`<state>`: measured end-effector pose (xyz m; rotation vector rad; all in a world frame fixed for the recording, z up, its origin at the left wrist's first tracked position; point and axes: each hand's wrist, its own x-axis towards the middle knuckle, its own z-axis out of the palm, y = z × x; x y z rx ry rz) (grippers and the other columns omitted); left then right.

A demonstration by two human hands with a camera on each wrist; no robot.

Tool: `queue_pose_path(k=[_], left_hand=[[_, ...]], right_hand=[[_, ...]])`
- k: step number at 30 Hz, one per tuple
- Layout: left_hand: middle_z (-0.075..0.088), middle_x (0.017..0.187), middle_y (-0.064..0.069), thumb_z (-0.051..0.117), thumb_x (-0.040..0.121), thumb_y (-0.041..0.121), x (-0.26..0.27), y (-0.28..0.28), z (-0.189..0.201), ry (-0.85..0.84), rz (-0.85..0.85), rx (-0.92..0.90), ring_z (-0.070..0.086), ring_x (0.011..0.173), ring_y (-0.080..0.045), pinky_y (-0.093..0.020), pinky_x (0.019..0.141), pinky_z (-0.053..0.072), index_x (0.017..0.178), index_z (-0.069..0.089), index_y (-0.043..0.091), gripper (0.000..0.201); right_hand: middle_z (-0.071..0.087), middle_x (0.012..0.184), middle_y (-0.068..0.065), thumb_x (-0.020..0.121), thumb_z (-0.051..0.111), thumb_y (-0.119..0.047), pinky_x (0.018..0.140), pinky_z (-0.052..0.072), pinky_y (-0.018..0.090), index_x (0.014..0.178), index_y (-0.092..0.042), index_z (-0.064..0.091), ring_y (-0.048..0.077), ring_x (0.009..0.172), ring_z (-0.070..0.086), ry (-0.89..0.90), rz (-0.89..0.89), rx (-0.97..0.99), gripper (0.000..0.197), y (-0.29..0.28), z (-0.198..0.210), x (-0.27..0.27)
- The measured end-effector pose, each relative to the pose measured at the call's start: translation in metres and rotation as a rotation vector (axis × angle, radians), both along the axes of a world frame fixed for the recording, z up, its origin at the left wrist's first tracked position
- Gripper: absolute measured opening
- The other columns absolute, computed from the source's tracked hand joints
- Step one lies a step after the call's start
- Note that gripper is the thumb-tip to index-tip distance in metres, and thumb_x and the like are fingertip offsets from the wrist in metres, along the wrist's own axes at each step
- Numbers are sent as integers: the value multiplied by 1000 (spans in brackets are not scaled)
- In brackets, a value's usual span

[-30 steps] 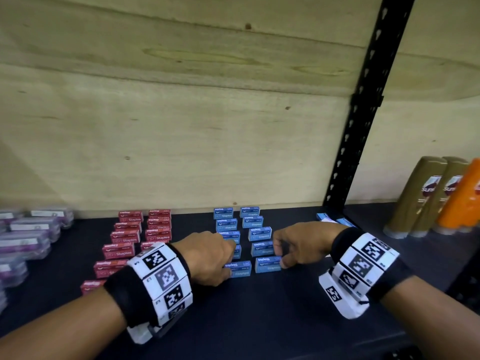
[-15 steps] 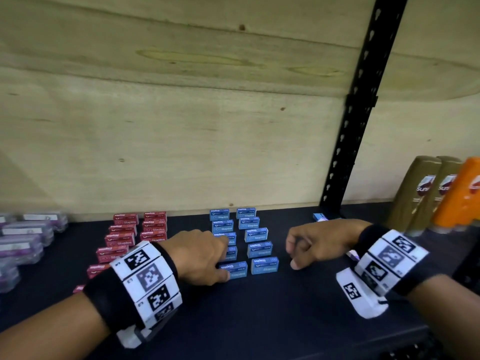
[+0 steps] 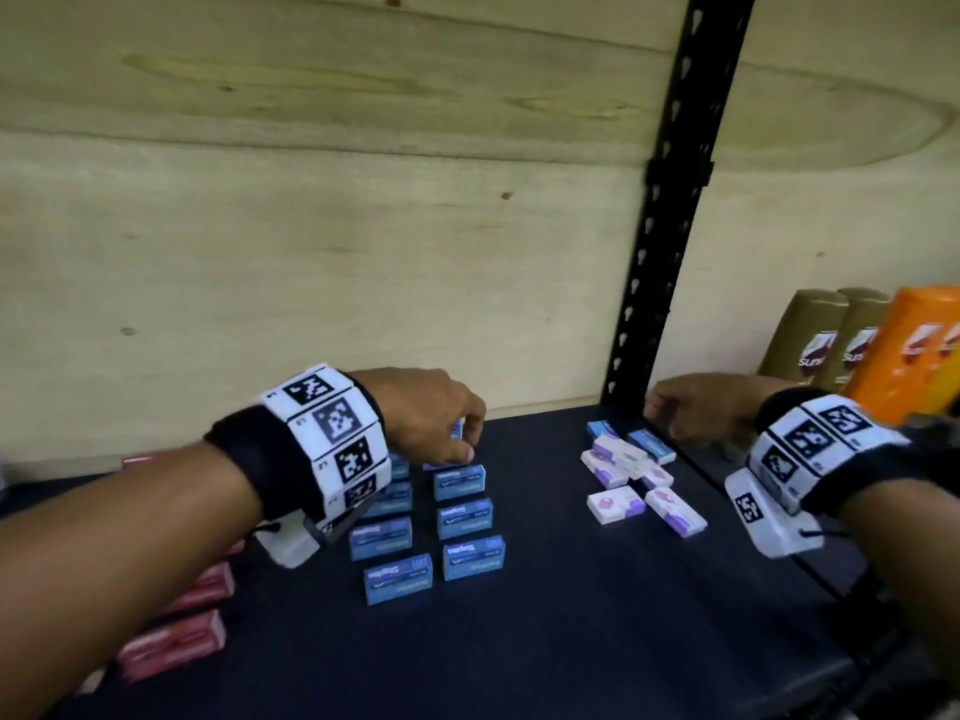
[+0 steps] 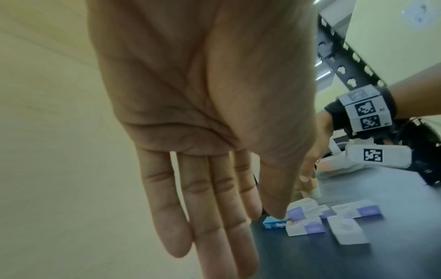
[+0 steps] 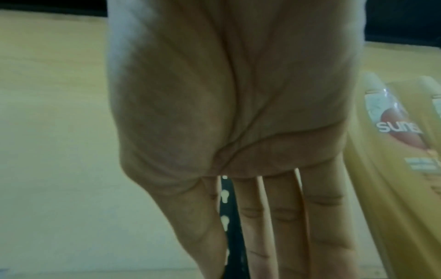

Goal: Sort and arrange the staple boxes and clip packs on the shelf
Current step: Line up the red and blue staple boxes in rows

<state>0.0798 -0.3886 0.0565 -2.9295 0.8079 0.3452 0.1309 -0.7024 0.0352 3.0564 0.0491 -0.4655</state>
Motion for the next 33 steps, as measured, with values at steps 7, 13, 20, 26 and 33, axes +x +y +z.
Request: queue_pose_path(k=[7,13,20,26,33], left_hand=[[61,105,6,54,99,34,70,-61,-3,-14,-145,111,51,90,-13,-28,82,41,131,52,30,33],[68,114,0,59,97,29,115,-102,-25,14,-260,86,49,89,-11,-24,81,39,140,47,32,45],[63,90,9,65,91,24,148,-137,-47,46,-378,23,48,75,-9,-21,73,36,144,42,32,58],[52,71,13,66,90,25,163,-158,-55,32,-439,42,46,62,-2,-21,62,34,142,45,35,57],[54,89,8,69,89,33,162,-153,-57,11,-415,64,50,79,-13,-23,67,34,127,60,24,40]], right_hand=[[62,93,0,88,69,0,61,51,20,146,-27,39,12,73,58,275,-2,39,70,-14,-15,32],[63,80,1,81,77,1,72,59,34,143,-29,39,16,67,68,338,-44,118,79,-19,-26,52],[53,75,-10,78,79,0,44,46,10,135,-16,47,-9,45,57,263,17,62,68,-18,-32,57],[49,74,-10,78,81,-4,43,43,9,134,-16,47,17,82,54,226,48,66,67,-17,-31,54],[52,67,-12,74,85,-9,42,40,8,130,-18,55,15,75,57,159,58,10,64,-17,-32,54]])
